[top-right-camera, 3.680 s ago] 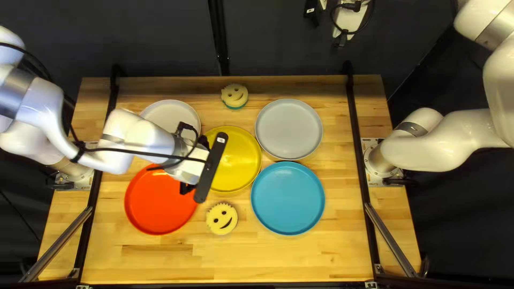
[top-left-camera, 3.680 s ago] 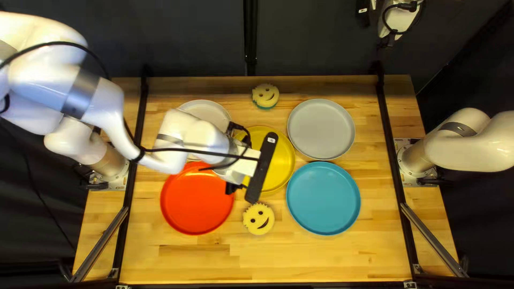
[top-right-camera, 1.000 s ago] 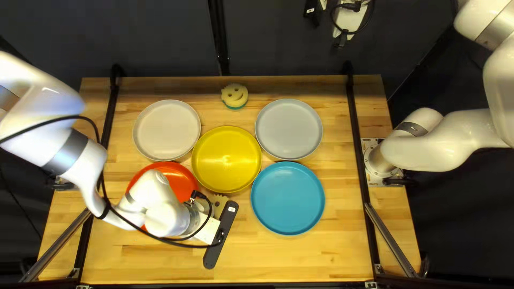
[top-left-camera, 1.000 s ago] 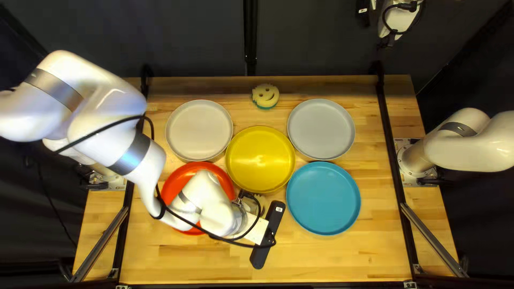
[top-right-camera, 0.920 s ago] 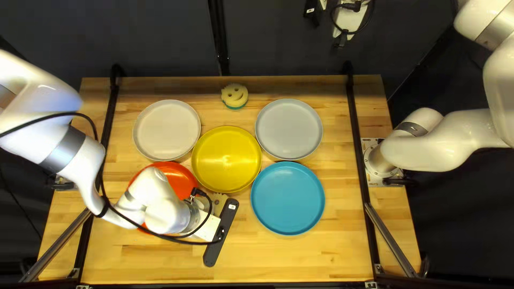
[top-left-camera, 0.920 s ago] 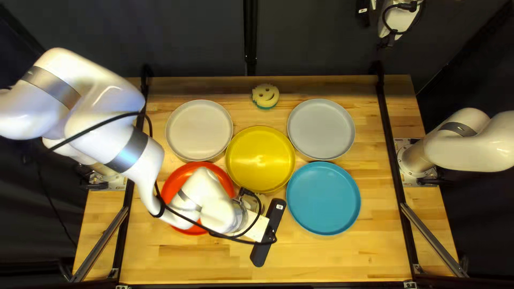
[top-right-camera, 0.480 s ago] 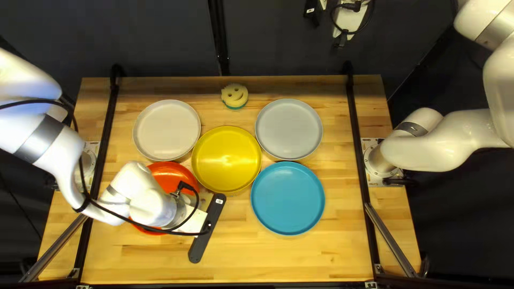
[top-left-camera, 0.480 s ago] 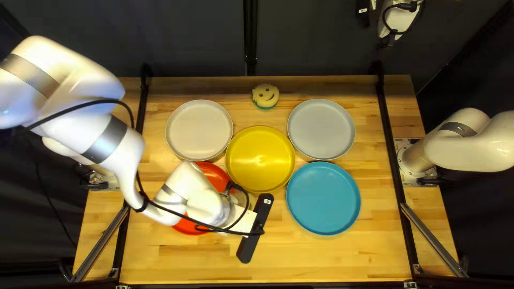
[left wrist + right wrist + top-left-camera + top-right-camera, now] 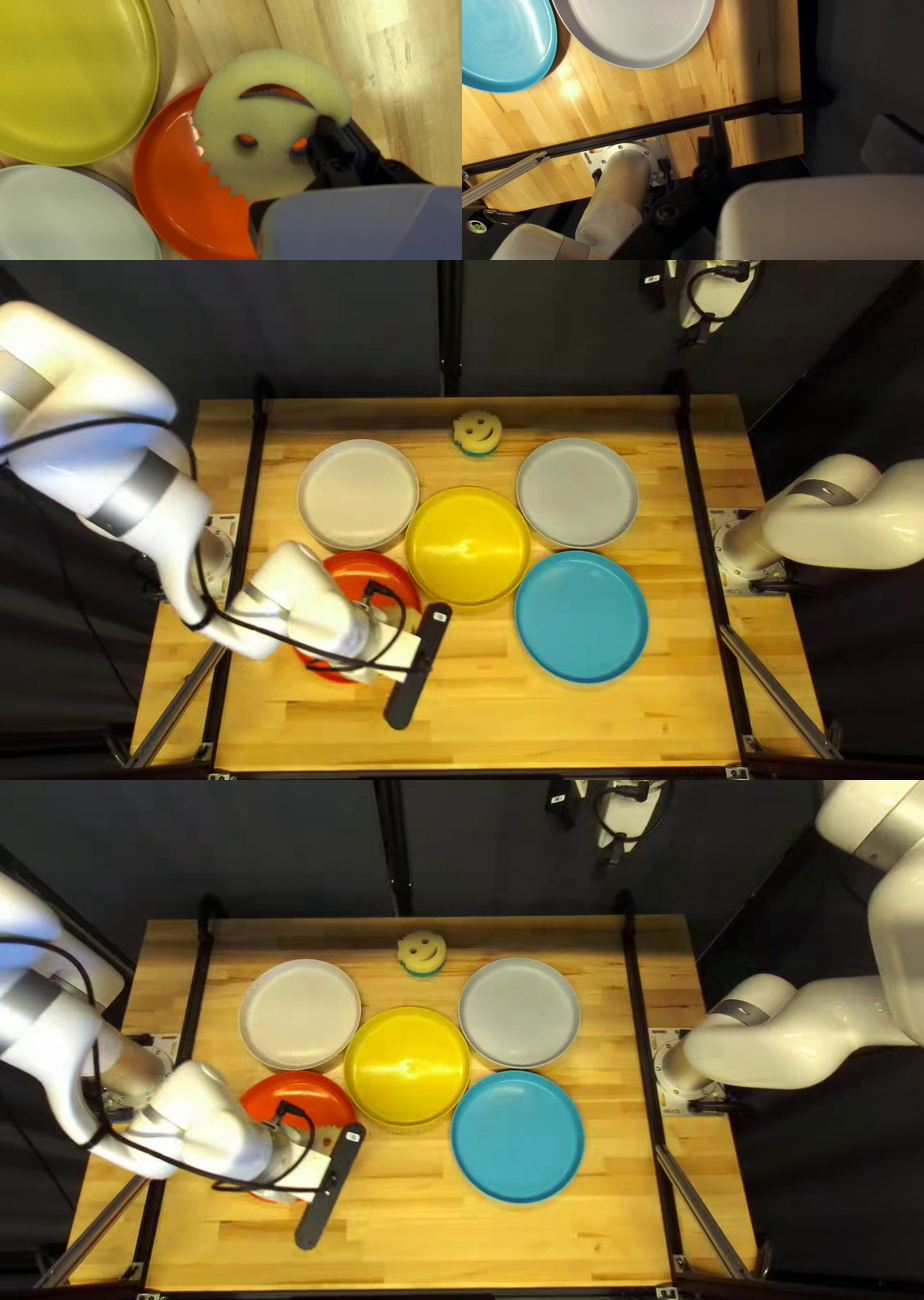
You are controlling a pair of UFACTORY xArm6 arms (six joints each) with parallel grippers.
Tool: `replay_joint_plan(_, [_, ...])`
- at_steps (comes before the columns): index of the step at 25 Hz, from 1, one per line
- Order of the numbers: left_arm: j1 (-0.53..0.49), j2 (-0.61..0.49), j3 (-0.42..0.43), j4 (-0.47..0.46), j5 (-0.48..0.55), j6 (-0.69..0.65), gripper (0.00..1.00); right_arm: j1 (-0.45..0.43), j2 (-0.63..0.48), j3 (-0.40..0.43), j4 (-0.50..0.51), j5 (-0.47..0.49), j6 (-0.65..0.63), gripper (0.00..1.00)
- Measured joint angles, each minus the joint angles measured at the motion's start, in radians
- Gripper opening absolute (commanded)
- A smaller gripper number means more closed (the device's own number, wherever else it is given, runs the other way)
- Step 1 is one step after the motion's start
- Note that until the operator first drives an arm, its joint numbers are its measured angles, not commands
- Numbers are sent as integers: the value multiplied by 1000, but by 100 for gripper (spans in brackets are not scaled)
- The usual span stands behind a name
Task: Pick up sponge and scrub the plate
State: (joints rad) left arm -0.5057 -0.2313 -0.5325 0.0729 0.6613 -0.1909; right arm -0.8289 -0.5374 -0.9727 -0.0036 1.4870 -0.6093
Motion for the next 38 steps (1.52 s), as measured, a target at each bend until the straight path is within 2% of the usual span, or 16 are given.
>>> replay_joint_plan(6, [19,-20,41,-41,-39,25,0,0,0,0,0,0,0,100])
replay_joint_plan(20, [19,-26,47,-37,-46,26,0,0,0,0,0,0,0,100])
replay_joint_plan(26, [-16,-44,58,-25,-37,9,0,0,0,0,0,0,0,100])
replay_joint_plan(38, [-94,61,64,-100,-163,46,0,0,0,0,0,0,0,100])
